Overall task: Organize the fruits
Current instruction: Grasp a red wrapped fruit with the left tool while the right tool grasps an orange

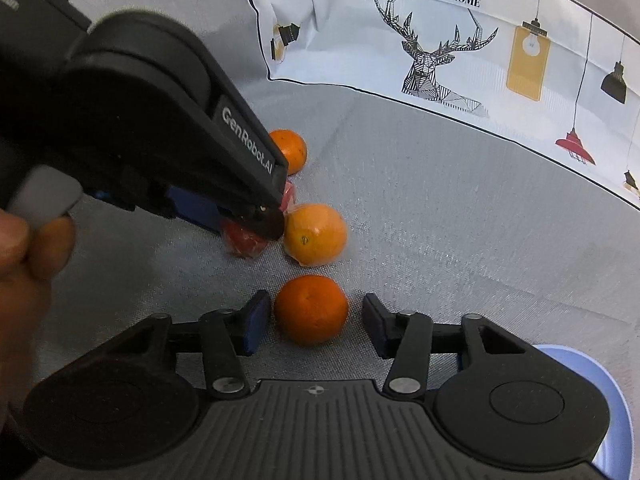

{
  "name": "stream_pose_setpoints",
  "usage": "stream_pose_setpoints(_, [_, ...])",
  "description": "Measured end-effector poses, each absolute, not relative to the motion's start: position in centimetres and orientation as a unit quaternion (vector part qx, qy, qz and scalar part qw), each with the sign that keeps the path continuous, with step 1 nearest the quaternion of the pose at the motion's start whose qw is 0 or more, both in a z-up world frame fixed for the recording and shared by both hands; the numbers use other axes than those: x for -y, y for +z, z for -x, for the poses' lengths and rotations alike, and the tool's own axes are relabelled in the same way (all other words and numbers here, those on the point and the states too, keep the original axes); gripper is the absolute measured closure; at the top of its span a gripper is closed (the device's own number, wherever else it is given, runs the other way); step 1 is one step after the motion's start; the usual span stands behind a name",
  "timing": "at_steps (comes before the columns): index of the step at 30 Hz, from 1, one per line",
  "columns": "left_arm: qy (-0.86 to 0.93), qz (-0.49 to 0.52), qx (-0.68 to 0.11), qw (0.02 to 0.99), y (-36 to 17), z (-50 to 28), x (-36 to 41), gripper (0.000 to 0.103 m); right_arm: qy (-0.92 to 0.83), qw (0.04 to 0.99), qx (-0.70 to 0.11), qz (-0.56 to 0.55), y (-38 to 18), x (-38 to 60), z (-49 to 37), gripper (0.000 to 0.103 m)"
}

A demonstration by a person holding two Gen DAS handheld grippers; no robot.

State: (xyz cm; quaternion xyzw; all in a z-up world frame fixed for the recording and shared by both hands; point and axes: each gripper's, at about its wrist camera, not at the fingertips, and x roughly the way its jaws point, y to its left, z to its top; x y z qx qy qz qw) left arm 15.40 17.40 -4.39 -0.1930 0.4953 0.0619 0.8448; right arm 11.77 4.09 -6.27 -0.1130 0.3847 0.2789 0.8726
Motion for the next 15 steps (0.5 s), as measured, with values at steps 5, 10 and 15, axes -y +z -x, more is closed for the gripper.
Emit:
stream_pose_setpoints(5, [0.067, 0.187, -0.482, 0.853, -3.6, -14.7, -17.2, 0.071, 0.278, 0.879, -0.369, 0.114, -5.5, -3.7, -10.8, 0.065])
stream_pose_setpoints(10, [0.073, 0.144, -0.448, 0.880, -1.4, -13.4, -16.0, 0.072, 0.266, 0.896, -0.347, 0.078, -3.9, -1.8, -9.4, 0.065])
stream_pose_setpoints(15, [0.073, 0.090, -0.375, 0.920, 1.7, -11.2, -14.1, 0.072, 0.250, 0.920, -0.297, 0.060, -0.1, 1.1, -7.4, 0.065])
